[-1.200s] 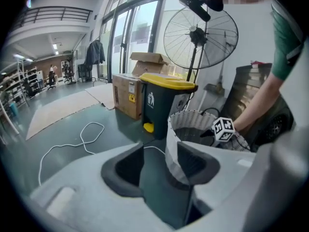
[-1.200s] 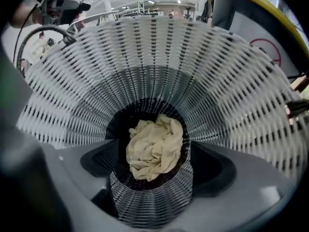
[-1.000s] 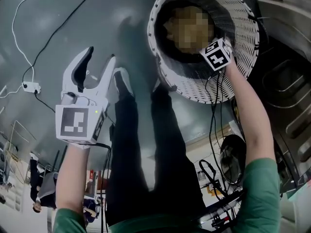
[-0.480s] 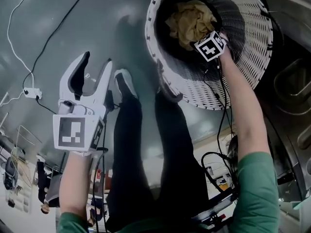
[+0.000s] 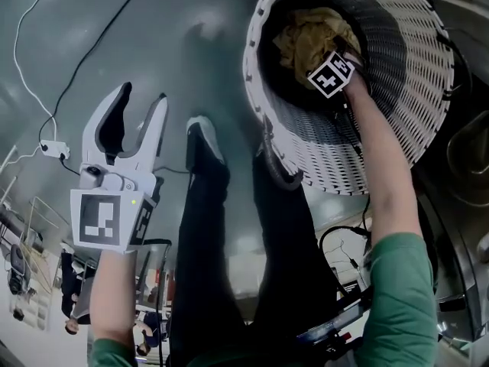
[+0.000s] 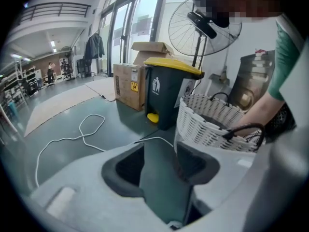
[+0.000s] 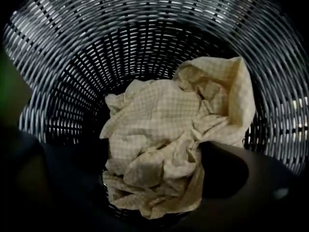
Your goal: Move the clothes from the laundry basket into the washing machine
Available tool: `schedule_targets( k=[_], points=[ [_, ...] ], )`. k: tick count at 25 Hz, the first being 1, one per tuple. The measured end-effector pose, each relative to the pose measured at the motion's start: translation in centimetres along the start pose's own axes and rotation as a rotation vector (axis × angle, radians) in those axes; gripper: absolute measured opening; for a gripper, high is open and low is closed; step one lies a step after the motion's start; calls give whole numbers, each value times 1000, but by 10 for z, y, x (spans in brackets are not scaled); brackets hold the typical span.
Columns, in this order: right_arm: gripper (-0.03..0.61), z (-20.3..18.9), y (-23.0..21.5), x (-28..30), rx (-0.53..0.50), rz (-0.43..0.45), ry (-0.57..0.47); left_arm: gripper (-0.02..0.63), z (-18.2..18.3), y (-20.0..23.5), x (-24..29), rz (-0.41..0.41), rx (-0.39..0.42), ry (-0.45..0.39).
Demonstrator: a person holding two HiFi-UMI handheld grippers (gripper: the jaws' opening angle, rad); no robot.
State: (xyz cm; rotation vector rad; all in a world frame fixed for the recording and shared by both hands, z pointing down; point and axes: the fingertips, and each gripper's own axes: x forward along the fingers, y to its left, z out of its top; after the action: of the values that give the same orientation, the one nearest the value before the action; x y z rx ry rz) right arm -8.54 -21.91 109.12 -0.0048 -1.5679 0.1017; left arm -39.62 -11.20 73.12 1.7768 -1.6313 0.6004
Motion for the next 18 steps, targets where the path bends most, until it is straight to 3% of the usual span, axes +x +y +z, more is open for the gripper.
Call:
schedule_targets(
  k=[8,15,16,18],
  points=[
    [583,1,-6,38,-43,-15,49,210,9,11,18,20,56,-18],
    [579,1,-5,54,-17,40,108,207,27,4,38,3,71,-53],
    [553,0,-7,52,-16,32,107,207,28,1,39,-2,69,-53],
    [384,2,-11,41,1,-2,83,207,30,-5,37,-15,66,-54]
  ],
)
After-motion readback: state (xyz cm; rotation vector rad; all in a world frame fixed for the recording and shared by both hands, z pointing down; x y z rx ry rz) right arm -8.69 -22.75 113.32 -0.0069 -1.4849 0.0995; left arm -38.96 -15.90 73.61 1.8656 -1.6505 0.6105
